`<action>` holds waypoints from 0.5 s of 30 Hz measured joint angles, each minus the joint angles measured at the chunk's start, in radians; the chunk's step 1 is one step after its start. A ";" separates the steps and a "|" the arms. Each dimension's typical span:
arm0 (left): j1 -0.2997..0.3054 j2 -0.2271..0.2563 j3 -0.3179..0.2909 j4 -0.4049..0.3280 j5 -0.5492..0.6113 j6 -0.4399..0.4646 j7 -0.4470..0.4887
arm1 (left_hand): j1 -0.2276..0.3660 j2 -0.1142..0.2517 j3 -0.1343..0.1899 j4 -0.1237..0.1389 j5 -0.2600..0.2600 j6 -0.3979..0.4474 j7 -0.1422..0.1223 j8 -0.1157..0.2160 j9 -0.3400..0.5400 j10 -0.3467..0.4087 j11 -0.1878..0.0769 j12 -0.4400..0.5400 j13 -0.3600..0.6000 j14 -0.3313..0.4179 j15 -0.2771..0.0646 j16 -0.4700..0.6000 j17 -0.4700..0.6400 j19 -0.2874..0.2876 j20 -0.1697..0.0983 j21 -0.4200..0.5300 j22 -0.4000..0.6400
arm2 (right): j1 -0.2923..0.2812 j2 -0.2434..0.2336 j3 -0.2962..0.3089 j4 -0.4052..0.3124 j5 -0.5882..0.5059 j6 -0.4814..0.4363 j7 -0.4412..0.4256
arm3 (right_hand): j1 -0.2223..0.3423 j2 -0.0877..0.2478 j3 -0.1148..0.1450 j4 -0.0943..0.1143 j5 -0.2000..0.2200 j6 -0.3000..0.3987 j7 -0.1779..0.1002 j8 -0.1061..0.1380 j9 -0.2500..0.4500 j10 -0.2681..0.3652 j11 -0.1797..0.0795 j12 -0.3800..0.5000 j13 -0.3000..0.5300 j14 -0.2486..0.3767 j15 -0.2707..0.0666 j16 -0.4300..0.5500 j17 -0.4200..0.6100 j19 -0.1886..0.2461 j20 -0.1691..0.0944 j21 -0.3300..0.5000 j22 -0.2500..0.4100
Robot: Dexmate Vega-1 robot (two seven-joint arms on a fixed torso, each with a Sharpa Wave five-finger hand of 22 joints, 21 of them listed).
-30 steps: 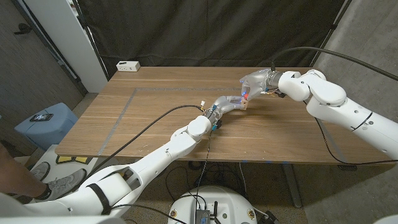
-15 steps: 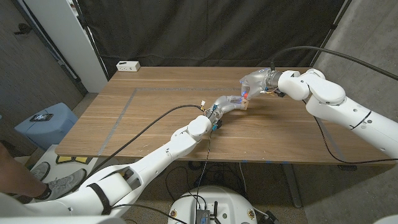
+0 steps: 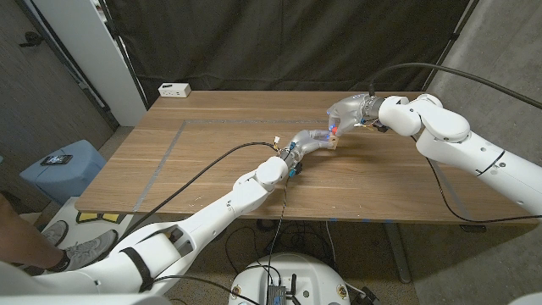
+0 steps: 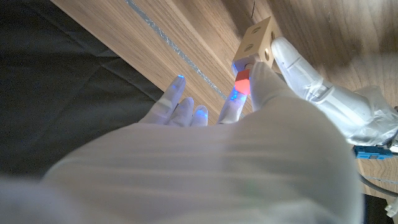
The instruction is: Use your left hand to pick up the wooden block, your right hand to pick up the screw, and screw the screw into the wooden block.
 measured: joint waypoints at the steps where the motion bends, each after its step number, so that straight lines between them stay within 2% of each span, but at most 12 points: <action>1: 0.000 0.000 0.000 0.001 0.000 0.000 -0.001 | 0.000 0.000 0.000 0.000 0.000 0.000 0.000 -0.001 0.000 0.000 0.000 0.000 0.000 0.000 0.000 0.000 0.000 0.000 0.000 0.000 0.000 | 0.000 0.000 0.000 0.000 0.001 -0.001 0.000 | 0.000 0.000 0.000 0.000 0.000 0.000 0.000 0.000 0.000 0.000 0.000 0.000 0.000 0.001 -0.001 0.000 0.000 0.000 0.000 0.000 0.000; 15: -0.007 -0.005 0.000 0.014 -0.006 -0.003 -0.007 | 0.000 0.000 0.000 0.000 0.001 0.000 0.000 0.002 0.001 0.000 0.000 0.000 0.000 0.000 0.000 0.000 0.000 0.000 0.000 0.000 0.000 | -0.001 0.001 -0.002 0.009 0.015 -0.018 -0.011 | 0.000 0.000 -0.004 0.004 0.000 0.013 0.020 0.008 0.000 0.020 0.002 0.000 -0.002 0.014 0.000 0.004 0.000 0.020 0.002 0.000 0.000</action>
